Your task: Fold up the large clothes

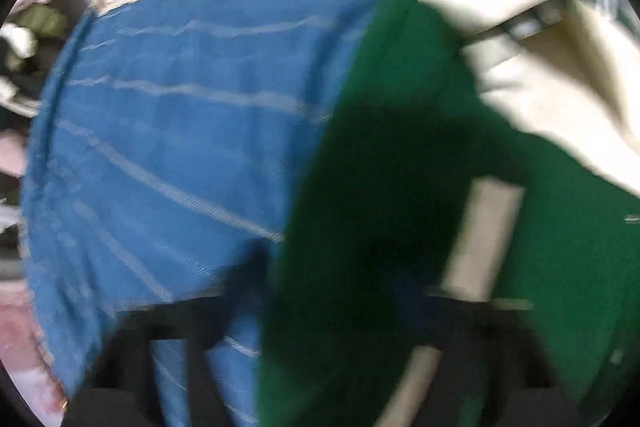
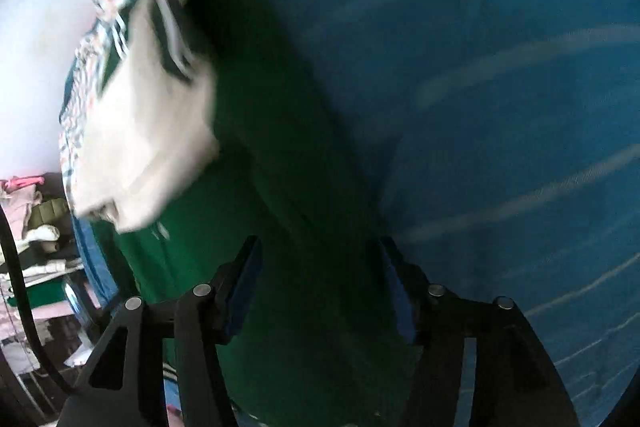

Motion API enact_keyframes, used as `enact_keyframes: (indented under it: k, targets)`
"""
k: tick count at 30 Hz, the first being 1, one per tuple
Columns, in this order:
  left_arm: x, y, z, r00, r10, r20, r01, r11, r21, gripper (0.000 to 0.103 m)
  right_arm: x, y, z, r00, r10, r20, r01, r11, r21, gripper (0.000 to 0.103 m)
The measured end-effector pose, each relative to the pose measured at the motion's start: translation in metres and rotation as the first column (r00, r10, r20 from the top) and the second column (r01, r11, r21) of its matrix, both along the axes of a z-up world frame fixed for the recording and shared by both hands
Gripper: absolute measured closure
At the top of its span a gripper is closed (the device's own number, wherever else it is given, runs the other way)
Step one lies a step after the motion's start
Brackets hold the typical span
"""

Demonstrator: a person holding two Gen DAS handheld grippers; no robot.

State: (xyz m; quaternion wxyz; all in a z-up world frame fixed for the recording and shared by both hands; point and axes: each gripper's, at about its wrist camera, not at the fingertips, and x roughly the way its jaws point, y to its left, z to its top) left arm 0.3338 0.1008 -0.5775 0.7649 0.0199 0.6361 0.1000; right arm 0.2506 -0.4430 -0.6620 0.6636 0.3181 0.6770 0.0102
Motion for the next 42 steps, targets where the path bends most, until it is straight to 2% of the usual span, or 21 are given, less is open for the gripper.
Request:
enact_keyframes:
  k: [1,2,6,7,8,10,11,12,17,23,26,29,32,33,35,37,38,39,40,41,42]
  targets:
    - [-0.001,-0.004,0.003,1.000,-0.021,0.009,0.020,0.999,0.027,0.089,-0.007,0.001,-0.004,1.000,0.006,0.006,-0.006,1.000,0.016,0.041]
    - [-0.003,-0.007,0.007,0.999,-0.043,0.024,0.042,0.998,0.044,0.095,-0.011,0.002,-0.006,1.000,0.005,0.017,-0.006,1.000,0.028,0.041]
    - [-0.013,0.001,0.014,0.997,-0.031,0.066,0.029,0.999,0.023,0.098,-0.005,0.007,-0.017,1.000,0.018,0.005,-0.018,1.000,0.013,0.039]
    - [-0.015,0.004,0.017,0.997,-0.022,0.075,0.020,1.000,0.021,0.099,-0.004,0.009,-0.017,1.000,0.016,0.005,-0.016,1.000,0.003,0.043]
    - [-0.018,0.008,0.021,0.996,-0.015,0.086,0.013,1.000,0.017,0.099,-0.002,0.015,-0.018,1.000,0.013,0.007,-0.013,1.000,-0.022,0.051]
    - [-0.024,0.016,0.030,0.994,-0.020,0.111,0.019,1.000,0.003,0.099,0.004,0.022,-0.016,1.000,-0.007,0.006,0.008,1.000,-0.027,0.088]
    - [-0.025,0.017,0.033,0.993,-0.035,0.115,0.034,0.999,0.008,0.099,-0.001,0.025,-0.015,1.000,-0.025,0.017,0.025,1.000,0.017,0.091]
    - [-0.026,0.013,0.038,0.991,-0.068,0.117,0.066,0.998,0.025,0.099,-0.003,0.030,-0.012,0.998,-0.047,0.032,0.045,0.996,0.076,0.091]
    - [-0.045,0.028,0.052,0.982,-0.141,0.123,0.137,0.990,0.042,0.099,-0.002,0.067,0.008,0.998,-0.045,0.051,0.037,0.989,0.142,0.093]
    - [-0.079,0.078,0.065,0.990,-0.113,0.089,0.108,0.992,0.061,0.099,-0.021,0.107,0.018,0.999,-0.032,0.008,0.030,0.976,0.216,0.093]
    - [-0.108,0.094,0.069,0.995,-0.086,0.046,0.083,0.995,0.064,0.099,-0.051,0.127,0.021,0.998,-0.056,-0.039,0.064,0.965,0.255,0.094]
    - [-0.141,0.102,0.066,0.998,-0.069,-0.009,0.069,0.996,0.059,0.099,-0.094,0.134,0.015,0.984,-0.130,-0.124,0.159,0.951,0.265,0.094]
    - [-0.163,0.108,0.048,0.996,-0.025,-0.090,0.029,0.999,0.036,0.093,-0.136,0.133,-0.006,0.954,-0.189,-0.232,0.235,0.953,0.190,0.094]
    - [-0.169,0.108,0.043,0.994,-0.010,-0.113,0.014,0.999,0.030,0.093,-0.143,0.136,-0.013,0.951,-0.179,-0.252,0.226,0.960,0.168,0.093]
    - [-0.172,0.105,0.047,0.993,-0.006,-0.116,0.010,0.999,0.034,0.093,-0.144,0.148,-0.022,0.948,-0.110,-0.300,0.140,0.987,0.078,0.074]
    - [-0.173,0.099,0.064,0.997,-0.011,-0.082,0.014,0.999,0.036,0.092,-0.133,0.163,-0.016,0.950,-0.051,-0.307,0.057,0.998,0.012,0.069]
    - [-0.172,0.095,0.071,0.998,-0.009,-0.069,0.011,0.999,0.037,0.092,-0.126,0.172,-0.007,0.957,-0.008,-0.290,0.002,1.000,-0.020,0.062]
    - [-0.170,0.093,0.078,0.998,-0.003,-0.055,0.005,0.999,0.043,0.091,-0.120,0.179,0.001,0.962,0.023,-0.271,-0.037,0.998,-0.046,0.050]
    - [-0.167,0.090,0.086,1.000,0.006,-0.030,-0.004,0.998,0.055,0.087,-0.112,0.188,0.014,0.971,0.064,-0.232,-0.087,0.992,-0.092,0.036]
    - [-0.165,0.089,0.091,1.000,0.010,-0.003,-0.010,0.998,0.063,0.081,-0.105,0.197,0.024,0.975,0.092,-0.205,-0.120,0.984,-0.129,0.034]
    - [-0.160,0.086,0.095,1.000,0.010,0.029,-0.012,0.998,0.064,0.056,-0.098,0.206,0.033,0.977,0.124,-0.173,-0.154,0.973,-0.171,0.034]
